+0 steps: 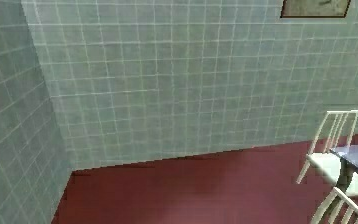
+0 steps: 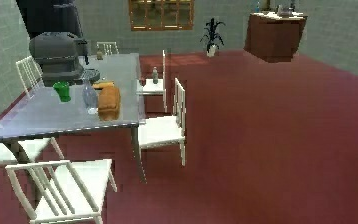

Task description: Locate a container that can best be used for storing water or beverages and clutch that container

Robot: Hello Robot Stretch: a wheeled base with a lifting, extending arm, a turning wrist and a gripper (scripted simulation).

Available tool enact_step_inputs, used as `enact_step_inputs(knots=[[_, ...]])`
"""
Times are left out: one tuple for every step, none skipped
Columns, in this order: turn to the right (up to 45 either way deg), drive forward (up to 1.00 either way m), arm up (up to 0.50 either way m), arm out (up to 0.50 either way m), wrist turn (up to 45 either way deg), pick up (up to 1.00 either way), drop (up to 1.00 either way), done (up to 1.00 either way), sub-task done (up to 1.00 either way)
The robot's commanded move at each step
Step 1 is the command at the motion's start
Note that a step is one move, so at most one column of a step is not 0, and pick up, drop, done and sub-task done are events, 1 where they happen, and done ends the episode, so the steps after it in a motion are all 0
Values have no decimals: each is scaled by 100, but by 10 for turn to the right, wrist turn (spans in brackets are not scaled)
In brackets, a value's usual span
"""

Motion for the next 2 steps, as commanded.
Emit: enact_step_inputs(knots=[[0, 75, 0, 0, 0, 0, 0, 0, 0], [360, 0, 0, 0, 0, 0, 0, 0, 0]])
